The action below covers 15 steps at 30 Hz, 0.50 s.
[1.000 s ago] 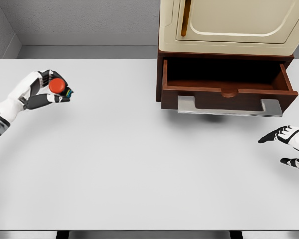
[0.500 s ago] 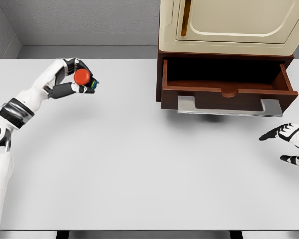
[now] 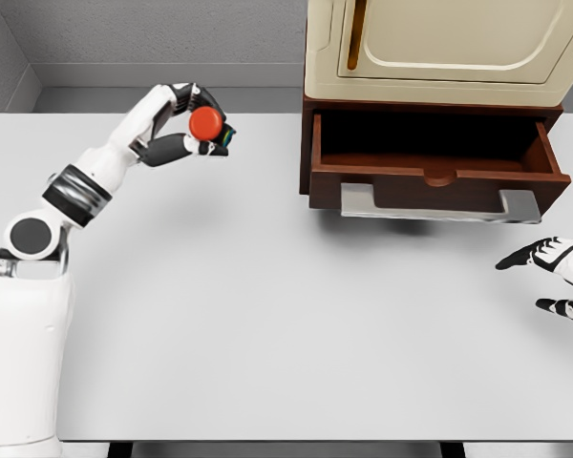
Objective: Put the switch into the drawer with left arm, and close the drawer with right arm
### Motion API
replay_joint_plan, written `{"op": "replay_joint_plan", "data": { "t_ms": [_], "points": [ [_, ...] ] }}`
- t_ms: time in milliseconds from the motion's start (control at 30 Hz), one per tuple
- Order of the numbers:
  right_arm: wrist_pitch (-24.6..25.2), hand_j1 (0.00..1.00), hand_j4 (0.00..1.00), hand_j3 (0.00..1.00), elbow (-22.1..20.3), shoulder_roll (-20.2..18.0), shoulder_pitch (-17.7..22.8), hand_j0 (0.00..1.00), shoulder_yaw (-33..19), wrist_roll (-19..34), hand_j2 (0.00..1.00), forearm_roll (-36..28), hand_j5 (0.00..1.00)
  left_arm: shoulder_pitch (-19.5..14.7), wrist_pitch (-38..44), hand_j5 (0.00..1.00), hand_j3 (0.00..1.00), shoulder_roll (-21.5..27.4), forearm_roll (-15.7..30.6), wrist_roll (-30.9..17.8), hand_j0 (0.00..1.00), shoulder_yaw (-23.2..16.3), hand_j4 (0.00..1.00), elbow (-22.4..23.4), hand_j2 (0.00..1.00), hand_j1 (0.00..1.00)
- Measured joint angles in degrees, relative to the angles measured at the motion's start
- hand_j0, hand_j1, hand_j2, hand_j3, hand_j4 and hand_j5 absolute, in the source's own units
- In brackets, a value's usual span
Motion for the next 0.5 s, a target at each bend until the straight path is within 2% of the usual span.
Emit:
{"op": "replay_joint_plan", "data": {
  "t_ms": [267, 500],
  "points": [
    [0.0, 0.76, 0.76, 0.76, 0.0, 0.0, 0.0, 0.76, 0.0, 0.0, 0.76, -0.1, 0.76, -1.1, -0.1, 0.34, 0.34, -5.1, -8.0, 0.0, 0.34, -0.4, 0.34, -2.0, 0.34, 0.34],
    [0.0, 0.75, 0.75, 0.75, 0.0, 0.0, -0.1, 0.75, 0.0, -0.1, 0.75, -0.1, 0.75, -2.9, 0.0, 0.34, 0.34, -6.4, -11.3, 0.0, 0.34, -1.5, 0.34, -3.4, 0.34, 0.34]
  ]
}}
